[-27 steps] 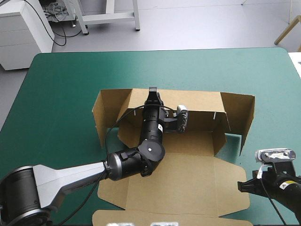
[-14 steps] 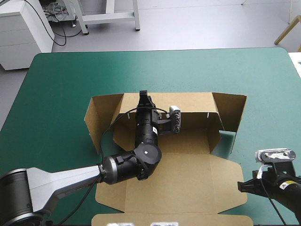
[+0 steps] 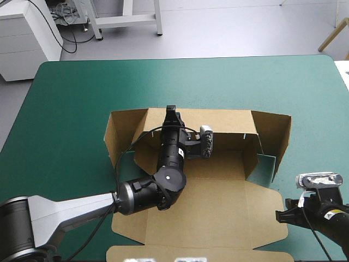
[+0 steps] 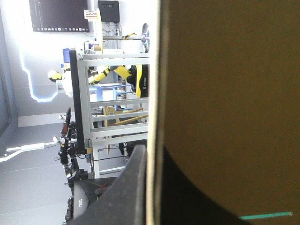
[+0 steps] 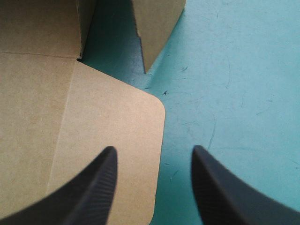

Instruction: Fold the box

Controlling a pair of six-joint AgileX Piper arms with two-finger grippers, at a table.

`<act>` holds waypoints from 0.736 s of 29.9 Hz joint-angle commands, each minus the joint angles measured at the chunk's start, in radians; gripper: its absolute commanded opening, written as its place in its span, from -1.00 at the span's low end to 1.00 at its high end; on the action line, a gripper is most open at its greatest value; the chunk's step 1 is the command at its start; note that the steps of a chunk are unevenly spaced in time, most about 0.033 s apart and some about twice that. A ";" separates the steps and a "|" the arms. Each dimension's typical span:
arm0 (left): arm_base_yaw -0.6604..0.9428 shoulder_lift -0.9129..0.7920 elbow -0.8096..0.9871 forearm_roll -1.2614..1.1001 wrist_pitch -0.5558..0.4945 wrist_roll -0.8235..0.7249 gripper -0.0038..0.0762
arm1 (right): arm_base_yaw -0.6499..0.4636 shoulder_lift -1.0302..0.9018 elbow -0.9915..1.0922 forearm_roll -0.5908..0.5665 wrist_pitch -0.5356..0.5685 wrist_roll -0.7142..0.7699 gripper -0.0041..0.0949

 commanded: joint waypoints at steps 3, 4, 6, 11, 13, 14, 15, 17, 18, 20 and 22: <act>-0.006 -0.051 -0.023 0.058 0.009 -0.008 -0.93 | 0.003 0.013 -0.021 0.013 -0.040 0.000 0.80; -0.006 -0.051 -0.023 0.058 0.009 -0.008 -0.93 | 0.003 0.013 -0.021 0.013 -0.040 0.000 0.83; -0.006 -0.051 -0.023 0.058 0.009 -0.008 -0.93 | 0.003 0.013 -0.021 0.013 -0.040 0.000 0.82; -0.006 -0.051 -0.023 0.056 0.009 -0.008 -0.93 | 0.003 0.013 -0.021 0.030 -0.044 0.012 0.75; -0.006 -0.051 -0.023 0.056 0.009 -0.008 -0.93 | 0.003 0.017 -0.023 0.052 -0.059 0.027 0.72; -0.006 -0.051 -0.023 0.056 0.009 -0.008 -0.93 | 0.003 0.020 -0.029 0.070 -0.064 0.027 0.70; -0.006 -0.051 -0.023 0.056 0.009 -0.008 -0.93 | 0.003 0.025 -0.044 0.091 -0.060 0.027 0.68; -0.006 -0.051 -0.023 0.056 0.009 -0.008 -0.93 | 0.003 0.047 -0.104 0.120 -0.046 0.027 0.67; -0.006 -0.051 -0.023 0.056 0.008 -0.008 -0.93 | 0.003 0.064 -0.147 0.128 -0.042 0.027 0.67; -0.006 -0.051 -0.023 0.056 0.008 -0.008 -0.93 | 0.003 0.114 -0.249 0.128 -0.040 0.050 0.67; -0.006 -0.051 -0.023 0.056 0.007 -0.008 -0.93 | 0.003 0.186 -0.349 0.128 -0.040 0.057 0.67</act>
